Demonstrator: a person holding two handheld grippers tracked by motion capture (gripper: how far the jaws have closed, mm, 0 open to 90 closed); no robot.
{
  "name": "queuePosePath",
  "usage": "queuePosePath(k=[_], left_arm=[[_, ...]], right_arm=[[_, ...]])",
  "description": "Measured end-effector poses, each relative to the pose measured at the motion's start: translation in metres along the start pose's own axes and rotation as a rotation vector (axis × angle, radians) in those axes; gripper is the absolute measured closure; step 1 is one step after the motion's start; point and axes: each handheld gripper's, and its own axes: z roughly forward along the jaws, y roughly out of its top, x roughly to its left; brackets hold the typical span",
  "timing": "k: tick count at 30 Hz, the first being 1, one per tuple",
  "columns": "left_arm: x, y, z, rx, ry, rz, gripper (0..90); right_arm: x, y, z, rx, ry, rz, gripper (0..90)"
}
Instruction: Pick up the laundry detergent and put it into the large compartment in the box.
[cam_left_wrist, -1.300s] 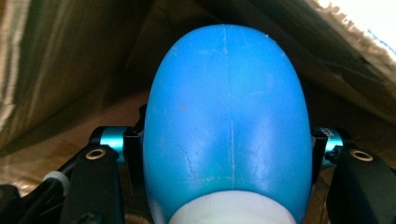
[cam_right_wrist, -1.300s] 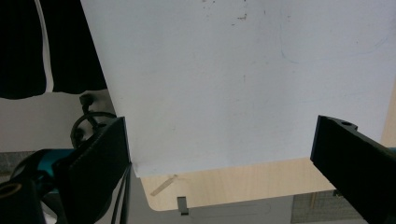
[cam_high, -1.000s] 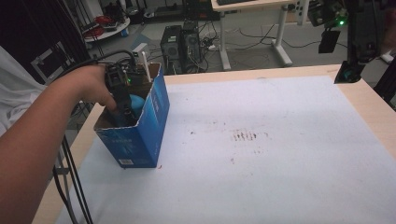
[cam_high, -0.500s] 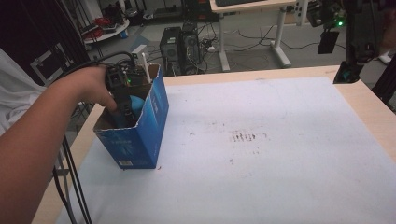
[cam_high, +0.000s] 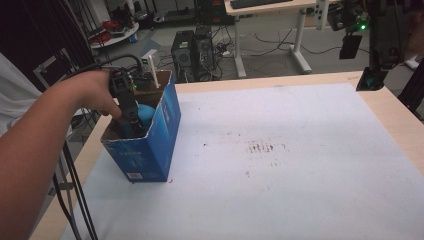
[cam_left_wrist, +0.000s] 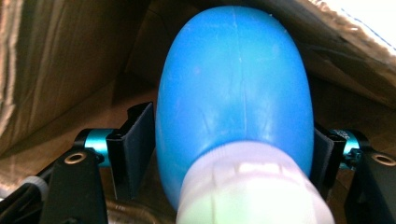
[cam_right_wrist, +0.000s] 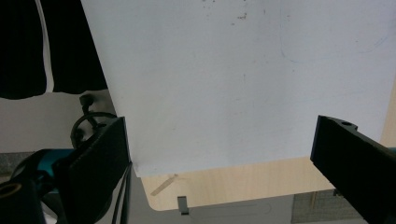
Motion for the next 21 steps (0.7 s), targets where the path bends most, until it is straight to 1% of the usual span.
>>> queuePosePath(k=[5, 9, 12, 15, 17, 19, 21], left_arm=[[0.000, -0.002, -0.007, -0.006, 0.014, -0.003, 25.8], [0.000, -0.004, -0.013, -0.017, 0.015, -0.010, 25.7], [-0.001, -0.006, -0.017, -0.019, 0.019, -0.006, 22.8], [-0.001, -0.009, -0.024, -0.046, 0.011, -0.011, 21.1], [-0.001, -0.011, -0.030, -0.045, 0.015, -0.017, 20.9], [-0.002, -0.012, -0.035, -0.044, 0.023, -0.016, 18.7], [-0.003, -0.013, -0.040, -0.049, 0.015, -0.015, 18.6]], right_arm=[[0.000, 0.000, 0.000, -0.002, -0.001, -0.007, 3.6], [0.000, 0.000, 0.000, 0.000, -0.001, -0.006, 3.6], [0.000, 0.000, 0.000, 0.001, 0.000, -0.004, 3.6], [-0.001, 0.000, 0.000, 0.000, -0.001, -0.004, 3.6], [0.000, 0.000, 0.000, 0.000, 0.000, -0.005, 3.6], [0.000, 0.000, 0.000, -0.003, 0.000, -0.008, 3.6], [0.000, 0.000, 0.000, -0.004, 0.000, -0.007, 3.6]])
